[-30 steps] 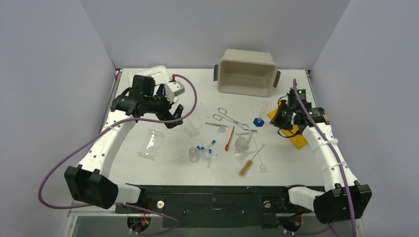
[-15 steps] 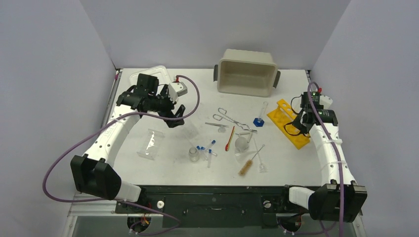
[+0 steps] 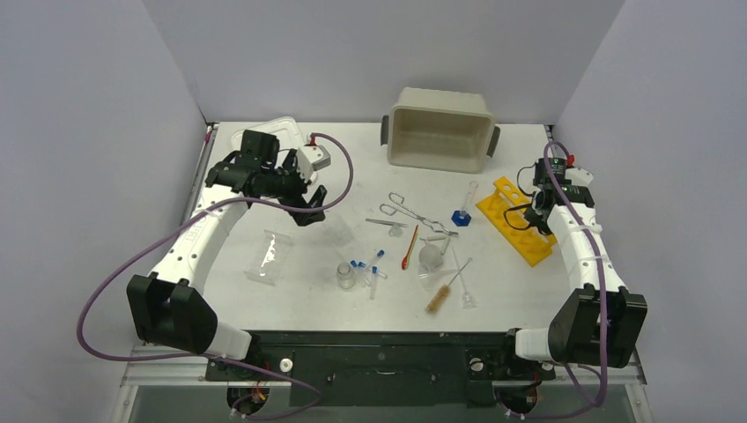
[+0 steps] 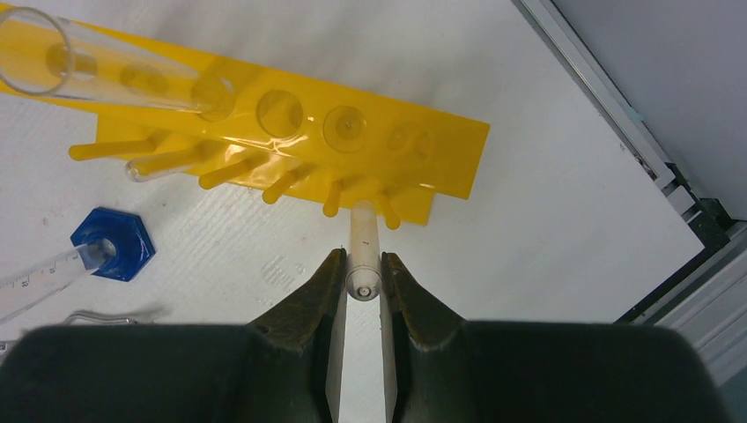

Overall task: Organize the chemistry lab equipment
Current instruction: Insert the test tube into the slot of the test tube rack.

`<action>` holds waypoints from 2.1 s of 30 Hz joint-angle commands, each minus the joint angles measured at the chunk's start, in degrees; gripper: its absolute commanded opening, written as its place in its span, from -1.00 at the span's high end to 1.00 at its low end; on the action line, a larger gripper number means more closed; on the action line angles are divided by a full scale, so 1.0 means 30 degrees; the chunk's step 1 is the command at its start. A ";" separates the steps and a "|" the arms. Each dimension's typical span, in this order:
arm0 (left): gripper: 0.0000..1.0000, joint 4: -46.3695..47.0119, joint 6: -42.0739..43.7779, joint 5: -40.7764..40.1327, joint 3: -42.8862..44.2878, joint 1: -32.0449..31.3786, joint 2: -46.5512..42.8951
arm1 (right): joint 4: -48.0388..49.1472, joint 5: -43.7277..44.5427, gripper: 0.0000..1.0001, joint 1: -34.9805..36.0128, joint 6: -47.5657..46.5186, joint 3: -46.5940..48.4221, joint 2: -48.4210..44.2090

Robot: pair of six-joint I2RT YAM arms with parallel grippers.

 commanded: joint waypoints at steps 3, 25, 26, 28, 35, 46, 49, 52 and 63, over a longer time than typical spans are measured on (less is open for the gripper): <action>-0.94 -0.0004 0.0260 0.0683 0.0988 0.0219 0.0169 | 0.1293 0.0336 1.00 -0.0124 0.0285 0.0240 0.0198; -0.94 0.0035 0.0409 0.0597 0.0963 0.0382 0.0208 | 0.1847 -0.0959 1.00 -0.0124 0.0346 -0.0167 0.0727; -0.94 0.0035 0.0431 0.0595 0.0941 0.0404 0.0201 | 0.1798 -0.0967 1.00 -0.0117 0.0347 -0.0177 0.0680; -0.93 0.0049 0.0460 0.0595 0.0872 0.0414 0.0183 | 0.1703 -0.1011 1.00 -0.0117 0.0349 -0.0170 0.0451; -0.94 0.0130 0.0432 0.0673 0.0758 0.0441 0.0200 | 0.1186 -0.1339 1.00 -0.0106 0.0217 -0.0075 -0.0434; -0.94 0.0209 0.0352 0.0711 0.0728 0.0447 0.0190 | 0.0821 -0.1174 1.00 -0.0096 0.0063 -0.0287 -0.0911; -0.93 0.0210 0.0358 0.0708 0.0728 0.0484 0.0168 | 0.0858 -0.1280 1.00 -0.0096 0.0035 -0.0438 -0.0784; -0.94 0.0210 0.0353 0.0685 0.0728 0.0498 0.0174 | 0.0908 -0.1337 1.00 -0.0070 0.0027 -0.0621 -0.0626; -0.94 0.0232 0.0355 0.0711 0.0715 0.0503 0.0137 | 0.1137 -0.1261 1.00 -0.0070 0.0081 -0.0716 -0.0177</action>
